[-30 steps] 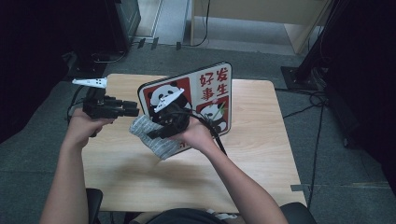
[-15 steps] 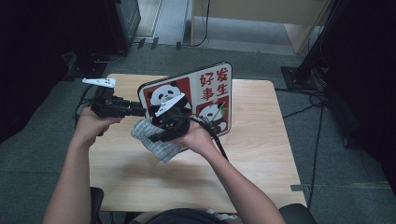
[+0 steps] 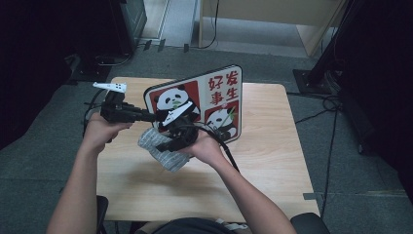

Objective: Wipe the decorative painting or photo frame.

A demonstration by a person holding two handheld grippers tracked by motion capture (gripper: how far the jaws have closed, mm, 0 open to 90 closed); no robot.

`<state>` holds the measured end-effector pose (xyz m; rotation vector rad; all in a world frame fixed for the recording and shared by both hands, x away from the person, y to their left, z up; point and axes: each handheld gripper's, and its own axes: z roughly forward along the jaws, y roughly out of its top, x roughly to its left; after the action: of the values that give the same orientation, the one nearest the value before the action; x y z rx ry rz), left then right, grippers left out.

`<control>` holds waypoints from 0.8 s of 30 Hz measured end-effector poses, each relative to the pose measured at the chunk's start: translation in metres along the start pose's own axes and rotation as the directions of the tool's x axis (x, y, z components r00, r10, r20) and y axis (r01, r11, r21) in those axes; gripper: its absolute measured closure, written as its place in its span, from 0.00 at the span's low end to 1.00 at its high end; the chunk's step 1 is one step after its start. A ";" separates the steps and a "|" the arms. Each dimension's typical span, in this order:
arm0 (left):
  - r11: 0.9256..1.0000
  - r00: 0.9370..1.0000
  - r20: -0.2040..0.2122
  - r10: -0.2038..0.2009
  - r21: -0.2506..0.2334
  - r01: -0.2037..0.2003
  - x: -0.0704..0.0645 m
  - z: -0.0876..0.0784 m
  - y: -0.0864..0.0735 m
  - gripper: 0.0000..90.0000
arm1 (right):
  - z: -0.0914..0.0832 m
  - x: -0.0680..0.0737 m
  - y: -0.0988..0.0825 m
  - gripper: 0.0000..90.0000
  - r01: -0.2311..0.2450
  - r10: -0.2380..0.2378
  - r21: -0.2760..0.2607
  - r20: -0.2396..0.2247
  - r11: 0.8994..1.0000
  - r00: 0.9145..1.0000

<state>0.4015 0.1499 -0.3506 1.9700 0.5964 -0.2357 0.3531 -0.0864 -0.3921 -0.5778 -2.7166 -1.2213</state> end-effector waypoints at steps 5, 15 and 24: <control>1.000 1.000 0.000 0.002 0.003 -0.002 0.000 0.000 0.000 0.86 | 0.003 -0.001 -0.004 0.77 0.000 0.000 0.001 0.002 1.000 1.000; 1.000 1.000 0.002 0.005 0.008 -0.005 0.000 -0.001 0.000 0.86 | 0.008 -0.003 -0.013 0.77 -0.021 0.021 0.016 0.009 1.000 1.000; 1.000 1.000 0.002 0.004 0.008 -0.004 0.000 0.000 -0.001 0.86 | 0.013 -0.005 -0.021 0.78 -0.037 0.036 0.030 0.004 0.999 0.999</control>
<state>0.4009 0.1504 -0.3508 1.9779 0.5916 -0.2374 0.3506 -0.0911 -0.4171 -0.6232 -2.7096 -1.1696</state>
